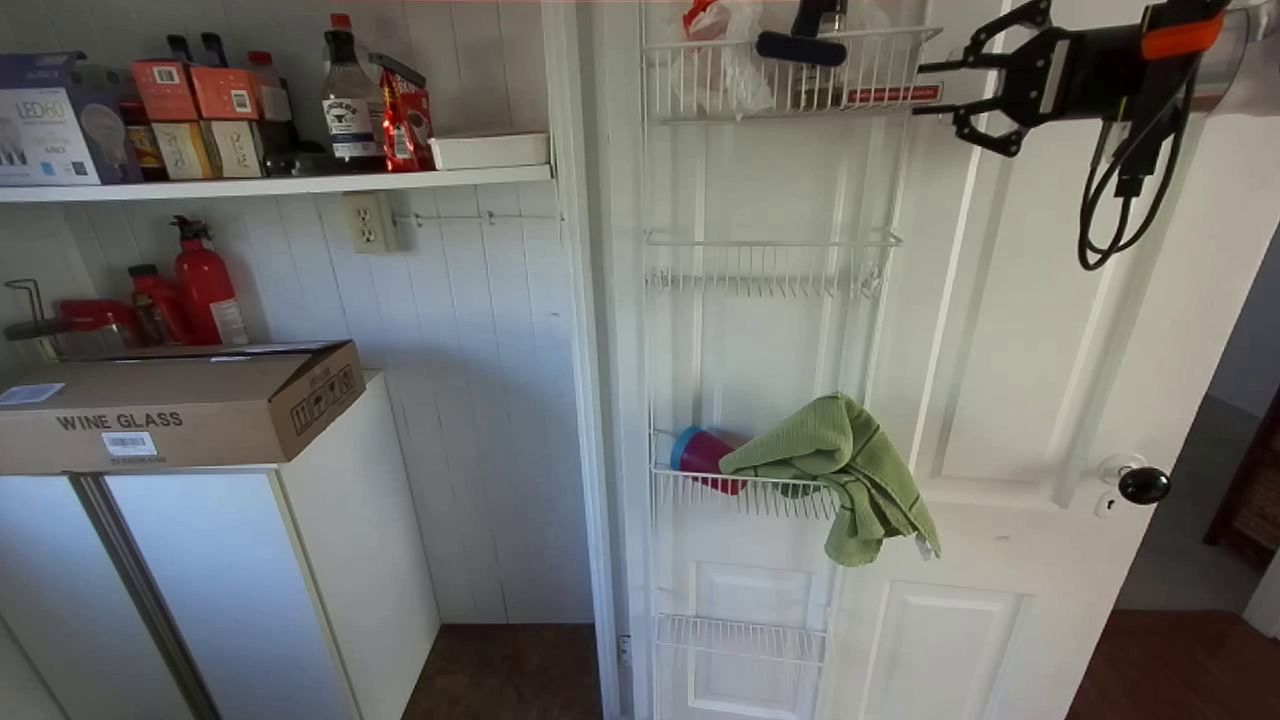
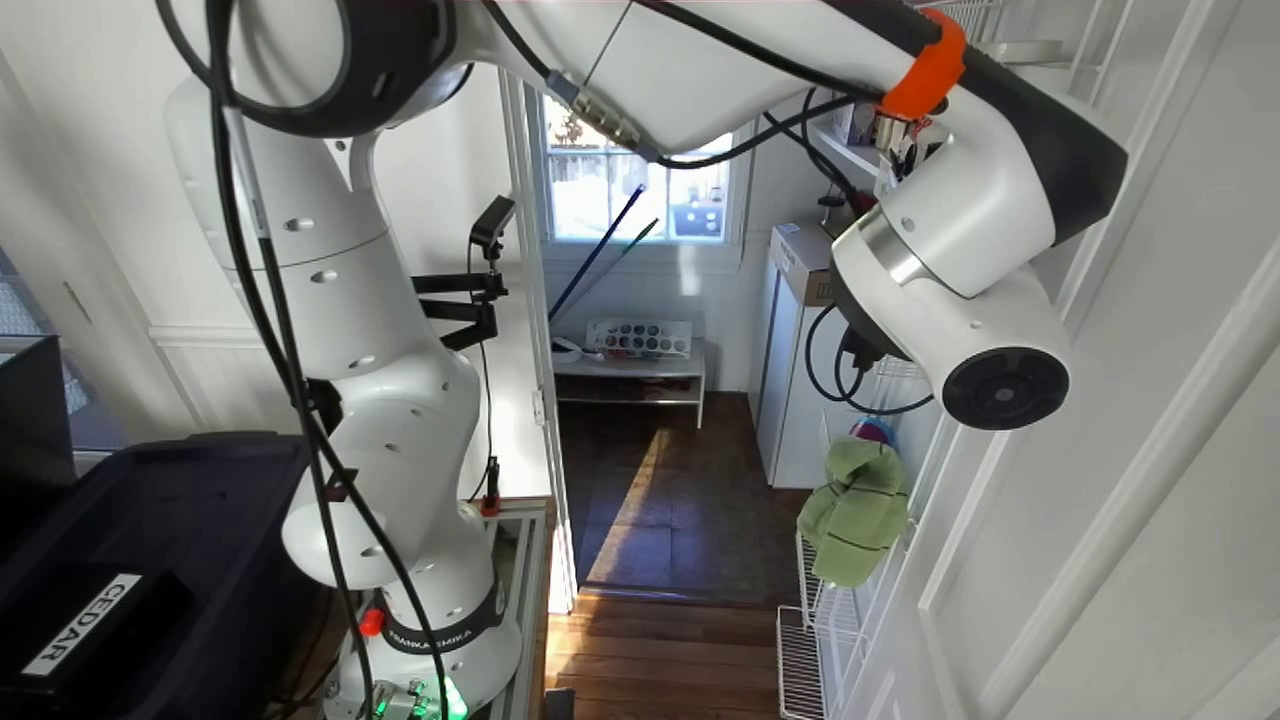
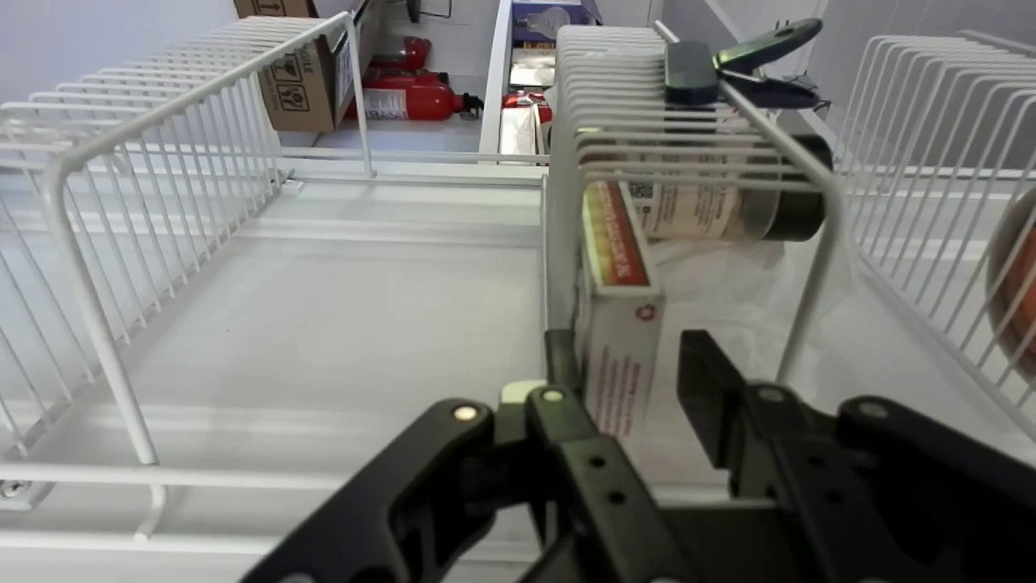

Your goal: Remove the playing cards deck case from the second top rack and move into onto the top rack of the pantry door rack

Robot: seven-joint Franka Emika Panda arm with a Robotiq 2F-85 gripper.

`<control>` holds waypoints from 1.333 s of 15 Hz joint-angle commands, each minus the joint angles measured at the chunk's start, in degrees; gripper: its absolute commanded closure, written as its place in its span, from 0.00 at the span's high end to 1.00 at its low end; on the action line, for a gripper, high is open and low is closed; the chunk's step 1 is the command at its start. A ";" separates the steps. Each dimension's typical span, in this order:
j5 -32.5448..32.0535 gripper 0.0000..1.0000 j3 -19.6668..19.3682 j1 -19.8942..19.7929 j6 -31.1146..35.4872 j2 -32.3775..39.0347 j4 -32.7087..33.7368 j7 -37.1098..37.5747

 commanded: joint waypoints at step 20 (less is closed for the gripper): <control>-11.79 1.00 -4.60 -5.16 4.55 -9.54 -7.97 0.94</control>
